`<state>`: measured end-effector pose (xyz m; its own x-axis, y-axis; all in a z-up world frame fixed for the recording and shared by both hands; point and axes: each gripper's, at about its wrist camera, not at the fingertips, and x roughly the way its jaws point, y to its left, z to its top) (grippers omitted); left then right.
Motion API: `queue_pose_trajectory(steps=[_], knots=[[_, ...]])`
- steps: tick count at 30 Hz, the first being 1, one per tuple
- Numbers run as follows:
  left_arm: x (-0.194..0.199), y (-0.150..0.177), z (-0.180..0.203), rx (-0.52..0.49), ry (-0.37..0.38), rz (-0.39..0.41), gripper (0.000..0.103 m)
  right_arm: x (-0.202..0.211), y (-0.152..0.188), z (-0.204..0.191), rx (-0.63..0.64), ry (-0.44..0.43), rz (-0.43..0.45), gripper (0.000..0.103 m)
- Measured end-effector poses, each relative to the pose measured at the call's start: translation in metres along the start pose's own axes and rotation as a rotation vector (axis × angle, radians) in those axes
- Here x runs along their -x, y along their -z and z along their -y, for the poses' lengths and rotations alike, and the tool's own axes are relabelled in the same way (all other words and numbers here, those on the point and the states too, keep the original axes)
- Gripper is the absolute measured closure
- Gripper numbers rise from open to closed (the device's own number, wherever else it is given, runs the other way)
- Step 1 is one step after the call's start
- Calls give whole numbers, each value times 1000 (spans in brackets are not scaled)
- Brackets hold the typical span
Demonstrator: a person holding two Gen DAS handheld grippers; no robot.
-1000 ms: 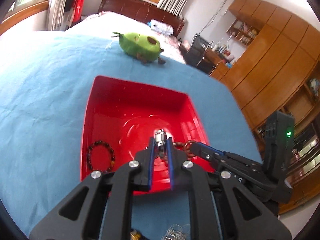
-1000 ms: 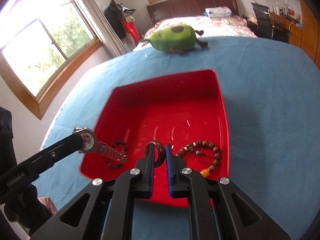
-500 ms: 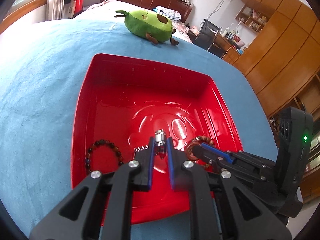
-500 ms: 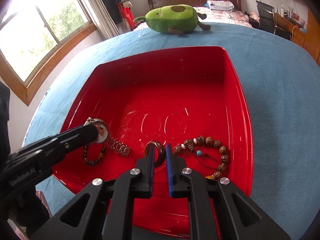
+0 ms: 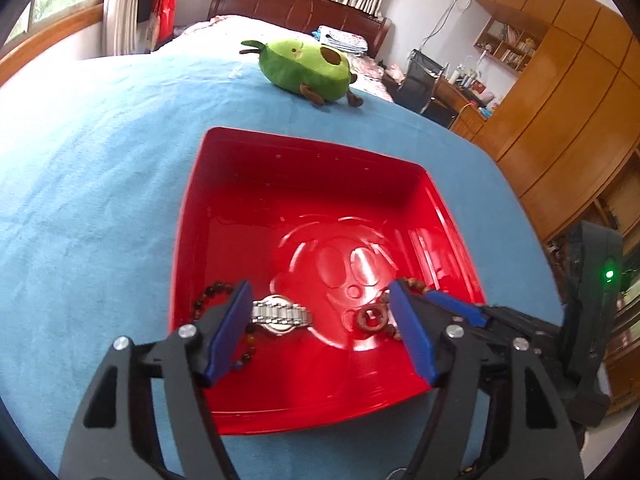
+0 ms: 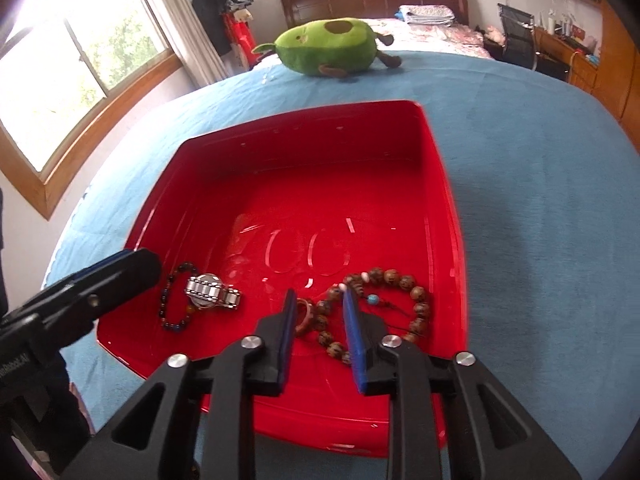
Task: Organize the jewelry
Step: 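Lower the watch and ring into the tin and open both tools, then move the left tool toward the gold pendant while the right tool approaches the black bead necklace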
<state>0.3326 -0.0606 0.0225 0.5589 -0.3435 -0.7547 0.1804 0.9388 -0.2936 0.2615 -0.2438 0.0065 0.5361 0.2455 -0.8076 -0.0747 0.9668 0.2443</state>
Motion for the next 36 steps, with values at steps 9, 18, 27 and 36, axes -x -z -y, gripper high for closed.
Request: queue_pose_trajectory(steps=[9,18,27,36], knots=[[2,9,4,-55,-75,8,28,29,7,-1,-4,38,53,53],[33,33,11,-100,-125,46,14,63,30,-1,4,74,92,22],[70,78,16,-145,-161,56,9,88,70,-5,19,63,100,4],[100,123,7,-155,-158,34,8,101,118,-8,23,19,84,4]])
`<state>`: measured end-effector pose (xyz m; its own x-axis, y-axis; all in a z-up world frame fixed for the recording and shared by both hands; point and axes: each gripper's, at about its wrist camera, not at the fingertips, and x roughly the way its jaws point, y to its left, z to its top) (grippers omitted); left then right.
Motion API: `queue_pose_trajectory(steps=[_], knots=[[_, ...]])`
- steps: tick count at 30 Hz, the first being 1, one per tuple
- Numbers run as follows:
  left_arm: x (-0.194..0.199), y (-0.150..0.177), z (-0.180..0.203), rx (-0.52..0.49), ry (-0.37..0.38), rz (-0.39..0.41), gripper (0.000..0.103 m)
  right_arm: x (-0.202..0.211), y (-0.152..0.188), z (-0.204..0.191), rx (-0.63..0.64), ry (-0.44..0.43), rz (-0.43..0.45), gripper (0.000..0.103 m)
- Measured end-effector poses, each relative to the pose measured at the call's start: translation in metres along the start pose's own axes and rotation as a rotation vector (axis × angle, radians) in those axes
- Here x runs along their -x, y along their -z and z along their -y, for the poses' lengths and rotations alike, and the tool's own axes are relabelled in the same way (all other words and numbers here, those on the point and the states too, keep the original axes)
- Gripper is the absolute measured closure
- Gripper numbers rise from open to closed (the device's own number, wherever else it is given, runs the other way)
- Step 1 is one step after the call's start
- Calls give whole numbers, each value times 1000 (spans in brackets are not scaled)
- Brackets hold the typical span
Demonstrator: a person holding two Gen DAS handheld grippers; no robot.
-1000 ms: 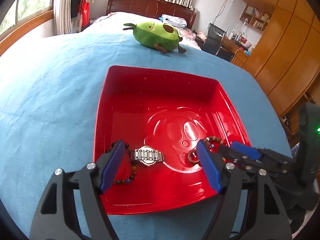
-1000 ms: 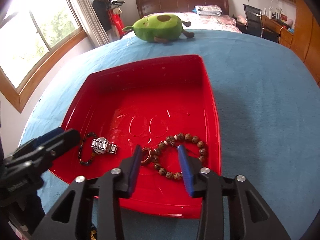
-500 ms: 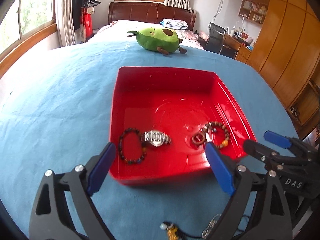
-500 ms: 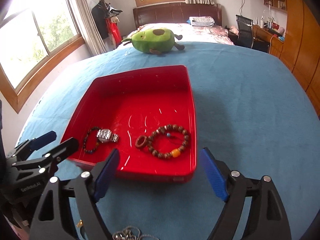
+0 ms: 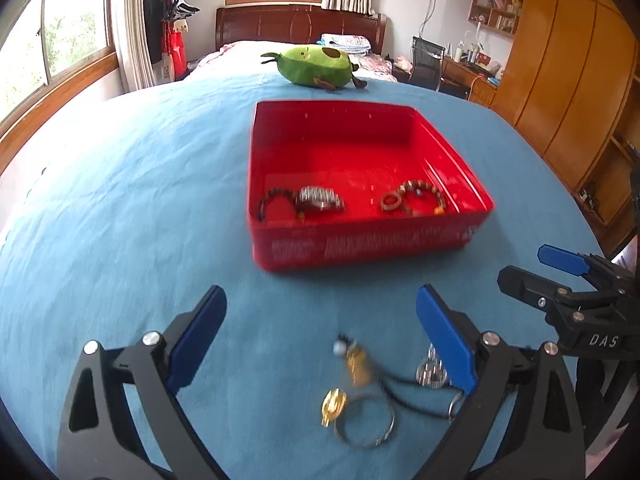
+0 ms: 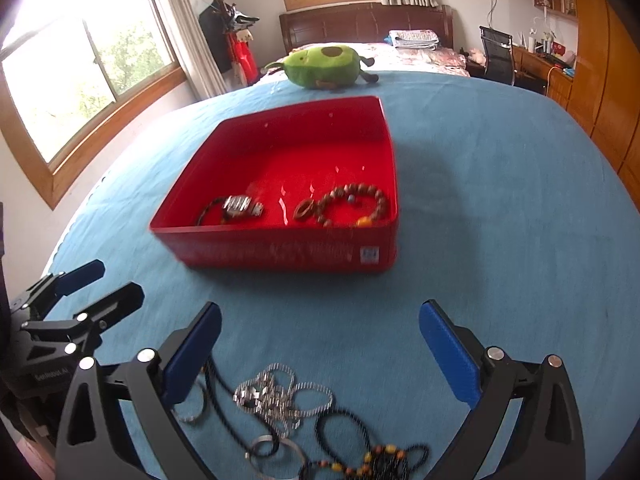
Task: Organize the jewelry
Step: 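Move the left tool toward the gold pendant while the right tool approaches the black bead necklace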
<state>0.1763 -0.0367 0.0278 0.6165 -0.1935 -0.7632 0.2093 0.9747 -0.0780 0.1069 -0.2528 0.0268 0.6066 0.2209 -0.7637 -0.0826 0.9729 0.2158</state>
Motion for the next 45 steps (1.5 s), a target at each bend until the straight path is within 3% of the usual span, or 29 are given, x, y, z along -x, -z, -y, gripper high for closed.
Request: queue_pose_trajectory(steps=[8,11,16,19,21,27,32,41,45], knots=[[1,40,-17,36,6,-93,7,17,44,9,-27,-19,13,8],[2,52,-20,36,-5,-113,7,22,57,13,-41,-24,10,16],[-1,62,-22,17,-21,-144,8,26,72,24,-79,-51,-7,46],[-7,61,-25,23,-22,-166,12,23,76,31,-101,-59,-23,56],[-13,60,-26,9,-23,-201,31,20,78,34,-117,-65,-33,57],[-30,55,-32,23,17,-290,43,15,78,36,-125,-70,-42,57],[-36,51,-24,3,45,-315,43,12,77,35,-120,-71,-48,57],[-48,43,-1,-76,33,-333,43,10,77,36,-123,-71,-49,57],[-56,48,6,-101,53,-382,52,10,77,37,-125,-71,-48,57]])
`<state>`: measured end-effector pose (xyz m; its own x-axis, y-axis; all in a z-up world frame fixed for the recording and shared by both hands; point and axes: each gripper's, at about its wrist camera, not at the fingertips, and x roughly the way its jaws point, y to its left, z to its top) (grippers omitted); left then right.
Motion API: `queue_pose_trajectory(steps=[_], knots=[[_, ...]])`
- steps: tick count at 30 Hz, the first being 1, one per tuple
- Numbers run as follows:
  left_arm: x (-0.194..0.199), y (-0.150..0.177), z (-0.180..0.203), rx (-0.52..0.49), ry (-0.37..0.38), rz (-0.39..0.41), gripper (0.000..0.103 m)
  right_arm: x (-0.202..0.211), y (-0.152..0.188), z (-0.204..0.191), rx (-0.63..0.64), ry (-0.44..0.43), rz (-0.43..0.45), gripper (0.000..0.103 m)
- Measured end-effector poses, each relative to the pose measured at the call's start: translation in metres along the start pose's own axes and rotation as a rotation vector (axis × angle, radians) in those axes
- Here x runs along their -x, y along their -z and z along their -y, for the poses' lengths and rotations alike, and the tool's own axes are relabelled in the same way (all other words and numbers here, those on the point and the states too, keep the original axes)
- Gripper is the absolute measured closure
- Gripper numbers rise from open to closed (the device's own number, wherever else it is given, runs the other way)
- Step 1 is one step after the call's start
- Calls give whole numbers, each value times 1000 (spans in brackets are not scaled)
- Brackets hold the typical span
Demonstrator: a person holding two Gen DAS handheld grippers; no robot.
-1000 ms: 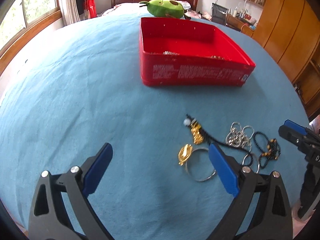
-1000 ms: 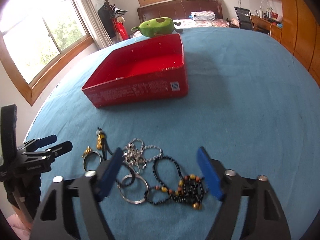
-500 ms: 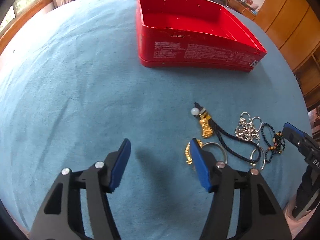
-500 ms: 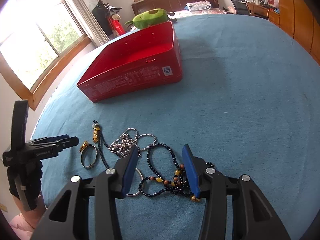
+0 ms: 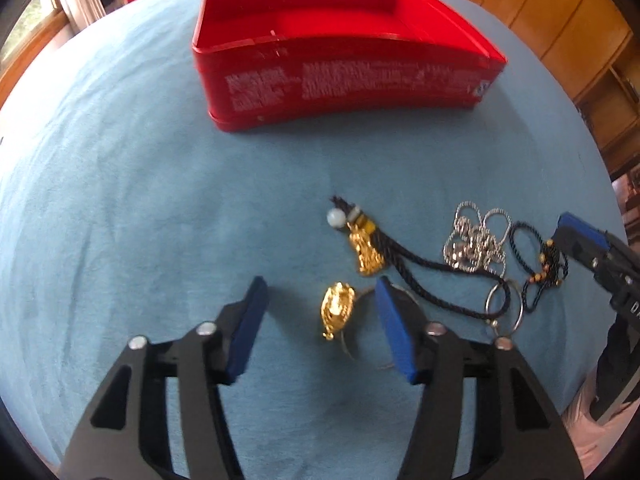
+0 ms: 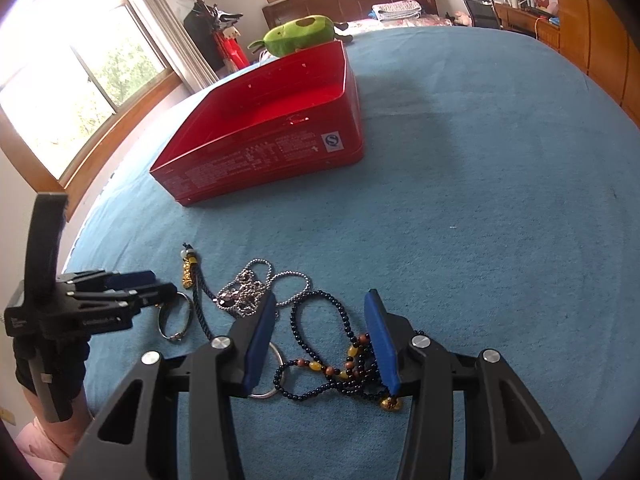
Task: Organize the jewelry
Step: 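Move the left tool toward the gold pendant while the right tool approaches the black bead necklace, then grasp the gold pendant with the left tool while the right tool grasps the silver ring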
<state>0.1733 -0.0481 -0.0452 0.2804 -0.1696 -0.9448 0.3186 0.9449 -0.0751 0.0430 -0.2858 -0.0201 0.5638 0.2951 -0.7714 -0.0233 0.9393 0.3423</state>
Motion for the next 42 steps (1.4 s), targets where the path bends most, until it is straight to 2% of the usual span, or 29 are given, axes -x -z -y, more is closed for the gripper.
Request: queue_pose_trajectory(steps=[2,4,7,9,12,18,22,27,29,34,37,42], knots=[[0,2,-1,-9,-5,2,53,0,-1,0,0,0,0,57],[-1,1,-4,-7,12,-2,59,-1,-2,0,0,-1,-1,57],[-2,-1,-9,15,53,-15,70,-2,-2,-1,5,-3,-2,57],[-3,0,-13,28,100,-27,85,-2,-2,-3,10,-5,-2,57],[-5,1,-18,38,141,-42,93,-4,-3,-8,21,-8,-4,57],[3,13,-34,57,152,-31,94,-8,0,-18,43,-14,-15,57],[12,20,-49,81,147,-13,94,-17,3,-35,88,-35,-46,57],[19,23,-61,111,188,-1,94,-31,4,-61,145,-52,-82,57],[21,23,-70,125,174,5,94,-34,5,-72,165,-65,-98,58],[17,26,-79,139,146,4,94,-50,4,-103,216,-93,-162,73],[18,29,-84,136,154,6,94,-64,1,-114,212,-104,-212,81],[19,31,-89,132,159,3,94,-81,-5,-116,157,-132,-252,86]])
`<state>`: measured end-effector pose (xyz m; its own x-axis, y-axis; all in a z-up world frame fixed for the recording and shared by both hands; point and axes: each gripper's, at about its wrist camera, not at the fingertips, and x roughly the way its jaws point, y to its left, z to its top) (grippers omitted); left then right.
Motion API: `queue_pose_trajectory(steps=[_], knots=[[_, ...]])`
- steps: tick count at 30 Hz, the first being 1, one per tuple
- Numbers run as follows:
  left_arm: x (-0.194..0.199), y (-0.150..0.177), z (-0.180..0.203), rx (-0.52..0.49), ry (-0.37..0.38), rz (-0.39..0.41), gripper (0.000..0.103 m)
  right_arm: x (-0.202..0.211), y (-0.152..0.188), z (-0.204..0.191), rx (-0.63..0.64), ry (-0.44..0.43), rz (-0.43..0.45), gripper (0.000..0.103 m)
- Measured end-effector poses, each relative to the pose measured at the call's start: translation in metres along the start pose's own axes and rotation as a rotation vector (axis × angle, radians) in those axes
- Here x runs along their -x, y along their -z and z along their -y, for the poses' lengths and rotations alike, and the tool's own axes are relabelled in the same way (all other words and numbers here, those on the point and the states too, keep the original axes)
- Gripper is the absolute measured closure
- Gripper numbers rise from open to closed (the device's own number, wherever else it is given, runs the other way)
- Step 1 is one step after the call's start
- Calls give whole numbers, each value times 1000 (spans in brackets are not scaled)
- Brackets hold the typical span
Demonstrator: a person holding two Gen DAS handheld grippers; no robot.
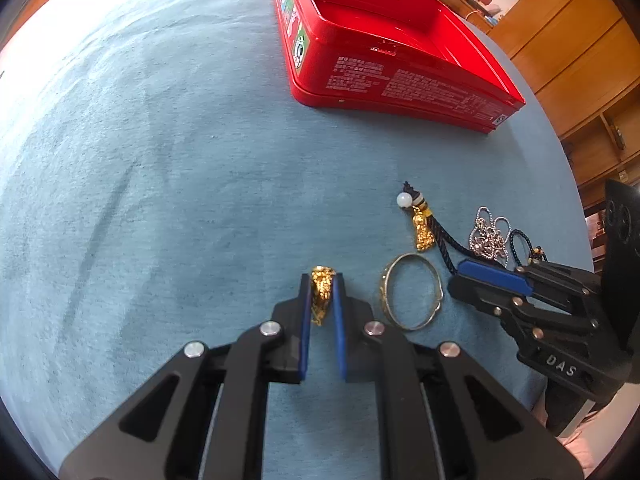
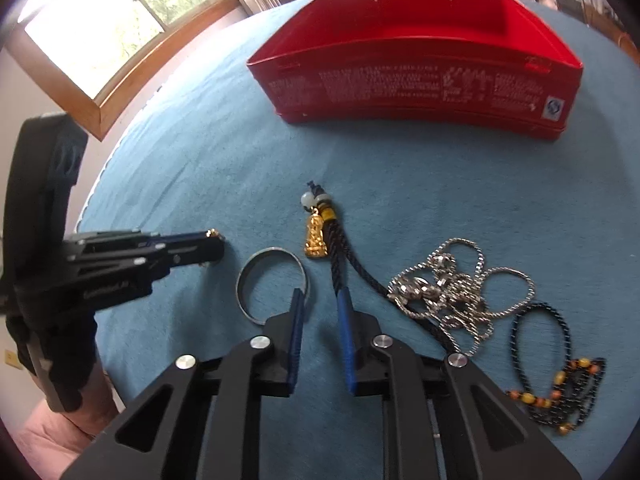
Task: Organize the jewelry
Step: 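Grasp the gold pendant with the left tool while the right tool grasps the silver ring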
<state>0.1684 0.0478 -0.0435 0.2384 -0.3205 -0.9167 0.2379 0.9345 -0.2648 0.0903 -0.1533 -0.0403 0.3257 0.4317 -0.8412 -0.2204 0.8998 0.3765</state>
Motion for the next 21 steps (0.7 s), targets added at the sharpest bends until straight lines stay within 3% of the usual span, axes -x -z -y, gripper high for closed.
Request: queue_pose_trajectory(steps=[7,14,16,21], knots=[[-1,-3,-1,-3,12,5,94,0,-3,-8,-11,-23,-4,88],[2,-1,-6,-8,22,8,94,-19,-5,-24,35,53,-31,88],[2,-1,-6,-9,23,9,94,-20,-4,-29,63,99,-20,98],[1,-1,-6,-8,29,9,94,-17,0,-32,73,95,-6,100]])
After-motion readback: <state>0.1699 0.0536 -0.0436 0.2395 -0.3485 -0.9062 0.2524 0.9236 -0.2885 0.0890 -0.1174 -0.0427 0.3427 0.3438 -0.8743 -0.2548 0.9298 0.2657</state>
